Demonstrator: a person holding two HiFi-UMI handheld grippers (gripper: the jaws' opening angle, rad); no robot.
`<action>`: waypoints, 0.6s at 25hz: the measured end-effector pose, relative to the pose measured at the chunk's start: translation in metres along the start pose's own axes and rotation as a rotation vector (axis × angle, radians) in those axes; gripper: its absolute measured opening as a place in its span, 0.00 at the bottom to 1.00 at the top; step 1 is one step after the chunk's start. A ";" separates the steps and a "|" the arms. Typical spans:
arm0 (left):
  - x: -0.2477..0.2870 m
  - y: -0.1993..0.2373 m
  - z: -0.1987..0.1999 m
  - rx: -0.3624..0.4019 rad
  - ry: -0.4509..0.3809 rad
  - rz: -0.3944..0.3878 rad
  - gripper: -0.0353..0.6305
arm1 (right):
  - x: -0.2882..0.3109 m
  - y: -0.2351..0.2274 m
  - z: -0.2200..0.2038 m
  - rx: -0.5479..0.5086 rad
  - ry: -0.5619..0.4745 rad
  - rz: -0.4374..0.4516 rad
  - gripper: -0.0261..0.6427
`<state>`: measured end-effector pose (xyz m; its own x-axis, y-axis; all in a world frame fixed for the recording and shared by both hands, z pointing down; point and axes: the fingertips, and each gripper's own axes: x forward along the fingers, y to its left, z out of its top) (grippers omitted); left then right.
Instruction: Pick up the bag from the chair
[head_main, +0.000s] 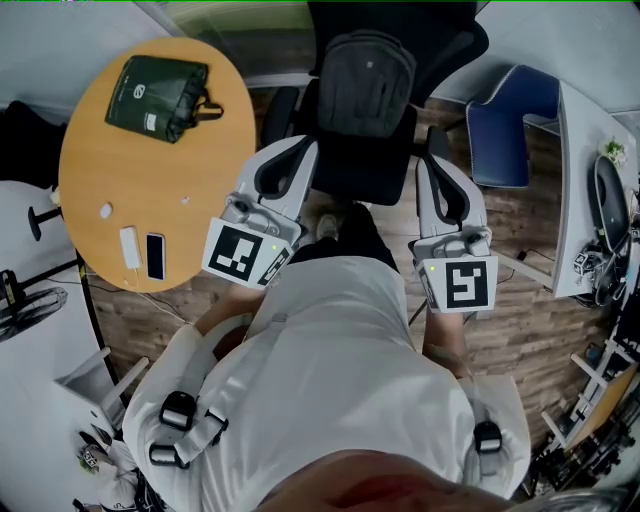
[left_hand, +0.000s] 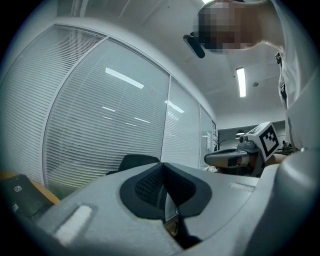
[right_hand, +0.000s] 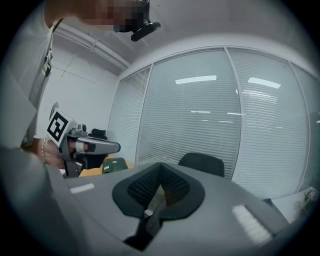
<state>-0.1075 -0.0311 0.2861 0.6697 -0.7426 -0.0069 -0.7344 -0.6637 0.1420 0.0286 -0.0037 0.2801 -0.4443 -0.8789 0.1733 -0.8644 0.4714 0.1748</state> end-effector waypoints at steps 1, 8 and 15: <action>0.004 0.001 0.000 0.001 0.002 -0.001 0.06 | 0.002 -0.003 0.000 0.000 0.001 0.001 0.04; 0.036 0.005 -0.001 0.008 0.012 -0.010 0.06 | 0.021 -0.032 -0.007 0.000 0.008 0.002 0.04; 0.084 0.015 -0.001 0.027 0.025 -0.004 0.06 | 0.046 -0.076 -0.014 0.002 0.011 0.004 0.04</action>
<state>-0.0624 -0.1031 0.2883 0.6751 -0.7375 0.0173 -0.7340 -0.6692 0.1155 0.0777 -0.0787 0.2882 -0.4455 -0.8760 0.1849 -0.8629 0.4752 0.1721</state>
